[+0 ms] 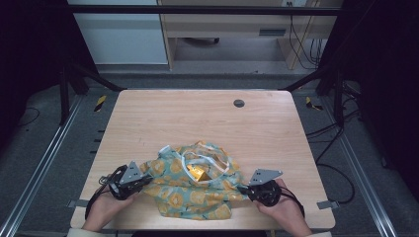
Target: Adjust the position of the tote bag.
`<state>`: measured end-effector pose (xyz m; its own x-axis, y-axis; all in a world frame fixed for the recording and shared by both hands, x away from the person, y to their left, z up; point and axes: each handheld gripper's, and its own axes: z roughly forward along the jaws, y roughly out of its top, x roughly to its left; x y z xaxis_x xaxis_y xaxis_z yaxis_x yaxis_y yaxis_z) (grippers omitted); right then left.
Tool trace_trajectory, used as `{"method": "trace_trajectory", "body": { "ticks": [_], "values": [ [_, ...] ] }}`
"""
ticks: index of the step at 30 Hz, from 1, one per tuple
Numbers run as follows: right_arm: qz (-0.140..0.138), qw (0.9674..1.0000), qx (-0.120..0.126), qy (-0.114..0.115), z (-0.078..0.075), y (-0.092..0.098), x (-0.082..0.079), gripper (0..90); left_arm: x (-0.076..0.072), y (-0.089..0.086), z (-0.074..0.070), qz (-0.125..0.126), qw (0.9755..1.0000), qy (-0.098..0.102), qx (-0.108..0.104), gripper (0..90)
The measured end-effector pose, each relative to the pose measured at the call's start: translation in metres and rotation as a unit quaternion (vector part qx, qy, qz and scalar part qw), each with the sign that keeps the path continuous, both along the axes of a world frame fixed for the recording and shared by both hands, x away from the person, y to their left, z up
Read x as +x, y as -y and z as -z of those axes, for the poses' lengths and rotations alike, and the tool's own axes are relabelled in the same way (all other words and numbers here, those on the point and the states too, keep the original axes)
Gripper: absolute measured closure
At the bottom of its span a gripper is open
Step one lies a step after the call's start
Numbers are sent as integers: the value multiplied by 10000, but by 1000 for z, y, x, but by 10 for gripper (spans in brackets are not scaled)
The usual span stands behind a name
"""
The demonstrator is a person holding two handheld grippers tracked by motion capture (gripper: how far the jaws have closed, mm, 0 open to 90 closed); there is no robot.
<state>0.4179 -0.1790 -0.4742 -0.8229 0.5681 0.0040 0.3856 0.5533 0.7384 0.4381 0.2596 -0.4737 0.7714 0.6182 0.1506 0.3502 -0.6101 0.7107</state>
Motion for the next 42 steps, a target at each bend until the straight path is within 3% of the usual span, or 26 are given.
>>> {"method": "trace_trajectory", "body": {
  "ticks": [12, 14, 22, 34, 38, 42],
  "values": [
    [144, 9999, -35, 77, 0, 2, 3, 881, 11, 8, 0, -225, 9997, 109, 76, 895],
    [181, 9998, -65, 75, 1, 2, 4, 878, 15, 11, 1, -249, 9996, 92, 21, 896],
    [302, 9995, -53, 93, 0, 6, 5, 876, 25, 20, 5, -326, 9993, 78, 141, 895],
    [436, 9988, -124, 161, 0, 6, 7, 879, 26, 22, 9, -375, 9992, -10, 106, 892],
    [549, 9983, -111, 172, 0, 8, 11, 879, 26, 25, 12, -345, 9992, -40, 202, 889],
    [627, 9978, -133, 148, 1, 10, 13, 826, 23, 25, 9, -448, 9989, -8, 135, 805]
  ]
}}
